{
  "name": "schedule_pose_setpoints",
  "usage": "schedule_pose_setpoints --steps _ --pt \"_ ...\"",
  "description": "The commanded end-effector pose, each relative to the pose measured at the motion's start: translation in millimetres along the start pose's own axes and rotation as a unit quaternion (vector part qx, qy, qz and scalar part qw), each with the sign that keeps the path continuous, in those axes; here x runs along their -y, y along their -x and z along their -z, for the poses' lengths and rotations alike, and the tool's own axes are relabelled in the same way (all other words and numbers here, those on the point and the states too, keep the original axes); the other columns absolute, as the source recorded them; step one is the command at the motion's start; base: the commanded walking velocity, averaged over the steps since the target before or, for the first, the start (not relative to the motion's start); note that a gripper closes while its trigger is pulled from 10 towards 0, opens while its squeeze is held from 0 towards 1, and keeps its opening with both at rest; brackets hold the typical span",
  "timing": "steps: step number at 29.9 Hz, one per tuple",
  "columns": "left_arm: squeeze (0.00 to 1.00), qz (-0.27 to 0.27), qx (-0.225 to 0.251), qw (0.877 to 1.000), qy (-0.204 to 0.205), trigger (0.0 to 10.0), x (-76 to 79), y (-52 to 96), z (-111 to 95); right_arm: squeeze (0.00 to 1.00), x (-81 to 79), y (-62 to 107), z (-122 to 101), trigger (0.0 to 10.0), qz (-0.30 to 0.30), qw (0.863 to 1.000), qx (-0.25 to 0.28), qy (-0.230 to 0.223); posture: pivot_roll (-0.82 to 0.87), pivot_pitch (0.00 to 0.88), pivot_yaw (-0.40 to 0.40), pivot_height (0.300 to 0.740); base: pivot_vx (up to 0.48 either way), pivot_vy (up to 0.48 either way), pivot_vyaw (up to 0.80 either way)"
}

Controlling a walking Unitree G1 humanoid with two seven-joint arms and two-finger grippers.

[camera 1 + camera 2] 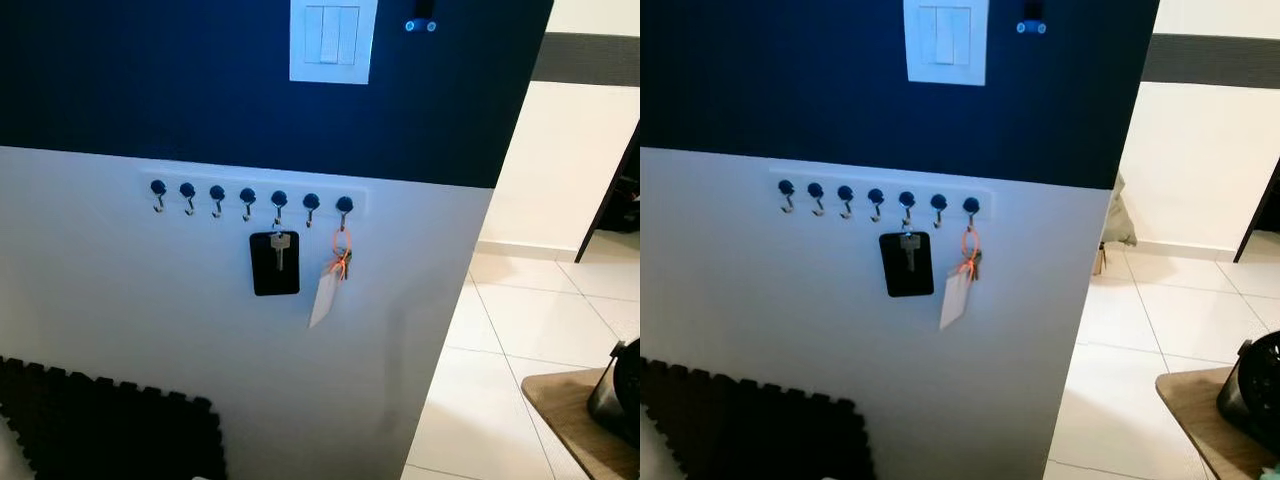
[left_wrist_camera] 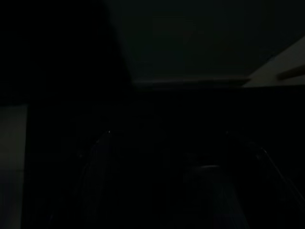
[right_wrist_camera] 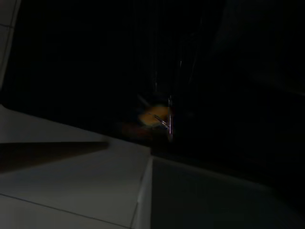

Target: Hang keys on a hook

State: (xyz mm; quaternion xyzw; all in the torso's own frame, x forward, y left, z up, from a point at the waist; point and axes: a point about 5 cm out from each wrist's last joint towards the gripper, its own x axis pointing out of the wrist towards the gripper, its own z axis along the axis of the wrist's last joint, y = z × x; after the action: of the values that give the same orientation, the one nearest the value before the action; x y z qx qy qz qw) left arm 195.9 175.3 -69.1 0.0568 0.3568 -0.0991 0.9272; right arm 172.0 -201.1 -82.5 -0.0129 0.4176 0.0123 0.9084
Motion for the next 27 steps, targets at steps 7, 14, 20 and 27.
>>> schedule_pose_setpoints --steps 7,14,20,27 --pt "0.0 0.0 0.002 1.0 0.002 10.0 -0.8 -0.3 -1.5 0.0 -3.7 -0.8 0.0 10.0 -0.002 1.0 -0.002 -0.006 0.07 0.011 -0.023 0.74 0.0 0.48 0.0" --pt "0.0 0.002 0.003 1.0 0.001 10.0 -1.1 0.2 -1.0 0.0 -3.2 -0.3 1.5 10.0 -0.001 1.0 -0.004 -0.007 0.07 0.014 -0.022 0.74 0.0 0.48 0.0" --pt "0.0 0.009 0.012 1.0 -0.005 10.0 -2.0 1.7 -1.2 0.0 -3.8 -0.2 2.0 10.0 0.0 1.0 -0.003 -0.011 0.07 0.015 -0.017 0.74 0.0 0.139 0.0" --pt "0.0 0.028 0.021 0.999 -0.02 10.0 -0.3 1.2 -4.8 0.0 -4.5 -0.2 2.6 10.0 0.002 1.0 -0.005 -0.014 0.07 0.016 -0.015 0.74 0.0 -0.069 0.0"
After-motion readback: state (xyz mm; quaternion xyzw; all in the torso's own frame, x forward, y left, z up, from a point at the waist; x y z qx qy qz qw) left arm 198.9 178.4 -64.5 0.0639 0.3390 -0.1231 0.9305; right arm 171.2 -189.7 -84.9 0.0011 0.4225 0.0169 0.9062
